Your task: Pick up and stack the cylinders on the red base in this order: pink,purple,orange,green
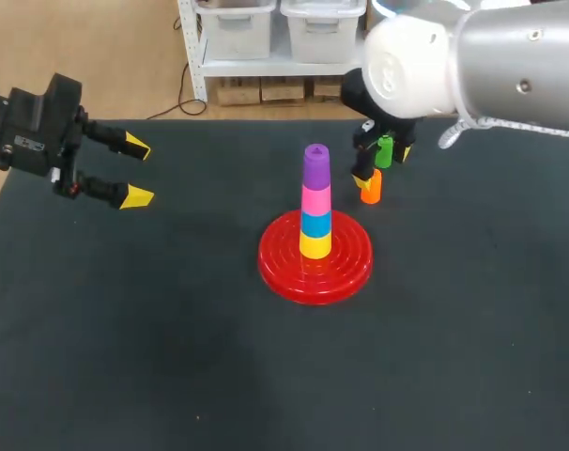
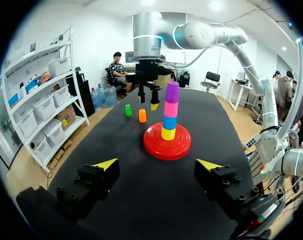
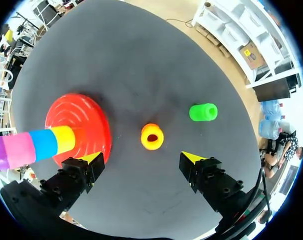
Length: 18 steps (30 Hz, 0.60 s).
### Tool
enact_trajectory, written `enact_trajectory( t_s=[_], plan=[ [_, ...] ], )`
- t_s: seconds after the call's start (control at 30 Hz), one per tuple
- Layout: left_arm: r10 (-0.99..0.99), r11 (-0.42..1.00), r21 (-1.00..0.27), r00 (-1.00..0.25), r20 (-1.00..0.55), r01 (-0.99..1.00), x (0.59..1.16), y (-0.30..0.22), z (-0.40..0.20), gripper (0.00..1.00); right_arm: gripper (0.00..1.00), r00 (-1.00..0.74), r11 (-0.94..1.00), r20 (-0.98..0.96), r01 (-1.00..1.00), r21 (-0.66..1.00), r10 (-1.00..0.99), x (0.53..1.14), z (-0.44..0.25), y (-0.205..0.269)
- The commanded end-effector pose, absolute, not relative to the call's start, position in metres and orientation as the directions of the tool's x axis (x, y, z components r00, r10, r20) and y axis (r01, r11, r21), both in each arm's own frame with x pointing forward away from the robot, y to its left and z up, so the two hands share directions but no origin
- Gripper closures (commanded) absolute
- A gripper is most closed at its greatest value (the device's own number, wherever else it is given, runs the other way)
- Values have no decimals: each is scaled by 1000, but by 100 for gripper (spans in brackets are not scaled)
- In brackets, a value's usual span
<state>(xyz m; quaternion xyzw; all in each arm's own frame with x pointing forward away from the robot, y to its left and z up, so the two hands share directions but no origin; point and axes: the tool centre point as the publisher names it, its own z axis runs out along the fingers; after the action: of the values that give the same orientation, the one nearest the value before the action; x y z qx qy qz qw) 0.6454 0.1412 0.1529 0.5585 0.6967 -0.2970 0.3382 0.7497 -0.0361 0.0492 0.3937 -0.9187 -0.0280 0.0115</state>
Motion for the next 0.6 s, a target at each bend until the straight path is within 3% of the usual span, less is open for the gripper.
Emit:
enact_trajectory(
  t_s=[0.03,0.57,0.6],
  plan=[
    [575,201,-33,-145,-805,979,645,142,152,0,0,-687,690,61,-721,68,-724,763,44,-32],
    [575,201,-33,-145,-805,979,645,142,152,0,0,-694,696,57,-714,83,-718,755,33,-30],
    [575,201,-33,-145,-805,979,645,142,152,0,7,-695,697,56,-712,84,-717,755,32,-31]
  ],
)
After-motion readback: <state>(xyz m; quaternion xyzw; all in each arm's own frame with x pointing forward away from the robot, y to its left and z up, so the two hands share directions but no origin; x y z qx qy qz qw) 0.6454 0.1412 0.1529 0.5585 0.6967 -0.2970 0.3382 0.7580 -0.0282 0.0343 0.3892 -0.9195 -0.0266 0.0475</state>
